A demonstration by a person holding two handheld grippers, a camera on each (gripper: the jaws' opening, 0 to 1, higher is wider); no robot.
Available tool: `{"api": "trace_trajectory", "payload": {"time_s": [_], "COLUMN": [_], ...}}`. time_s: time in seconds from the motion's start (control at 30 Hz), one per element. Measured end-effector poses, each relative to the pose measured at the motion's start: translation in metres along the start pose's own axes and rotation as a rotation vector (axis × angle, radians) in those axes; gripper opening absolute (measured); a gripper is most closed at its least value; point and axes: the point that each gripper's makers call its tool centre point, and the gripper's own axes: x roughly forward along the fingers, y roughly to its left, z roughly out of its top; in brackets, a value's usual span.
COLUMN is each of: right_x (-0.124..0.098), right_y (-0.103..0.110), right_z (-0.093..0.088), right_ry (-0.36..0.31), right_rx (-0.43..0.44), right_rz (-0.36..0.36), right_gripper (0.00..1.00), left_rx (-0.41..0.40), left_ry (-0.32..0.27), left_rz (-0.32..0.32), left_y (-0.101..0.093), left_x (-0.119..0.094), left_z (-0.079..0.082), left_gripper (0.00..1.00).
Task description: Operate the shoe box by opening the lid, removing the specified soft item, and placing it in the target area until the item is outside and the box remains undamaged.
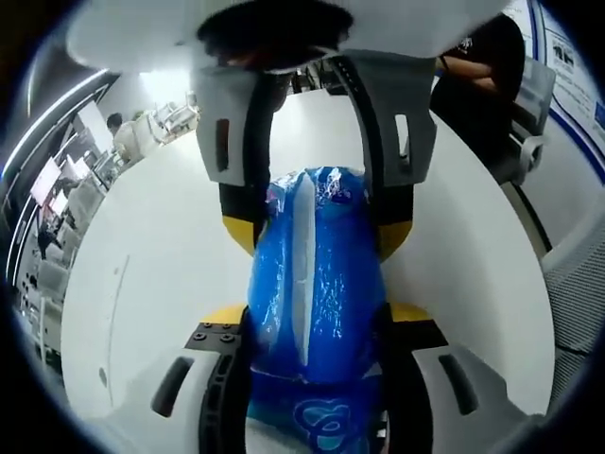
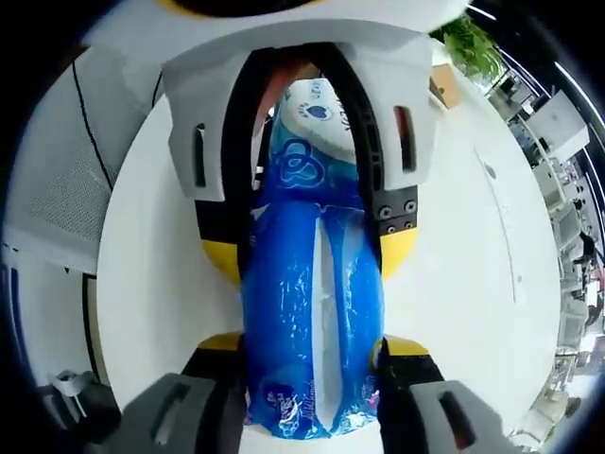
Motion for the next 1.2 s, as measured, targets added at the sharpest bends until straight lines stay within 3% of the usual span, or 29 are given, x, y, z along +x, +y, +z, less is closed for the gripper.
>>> {"api": "trace_trajectory", "payload": {"time_s": [0.47,1.2], "right_x": [-0.006,-0.024], "right_y": [-0.001,-0.003], "right_z": [-0.005,0.008], "right_ry": [0.021,0.013], "right_rx": [-0.005,0.012], "right_rz": [-0.001,-0.011], "right_gripper": [0.52,0.51], "left_rx": [0.013,-0.008], "left_ry": [0.005,-0.004], "left_rz": [-0.001,0.017], "left_y": [0.001,0.015], "left_x": [-0.006,-0.039], "left_z": [-0.002,-0.008], "left_gripper": [0.56,0.58]}}
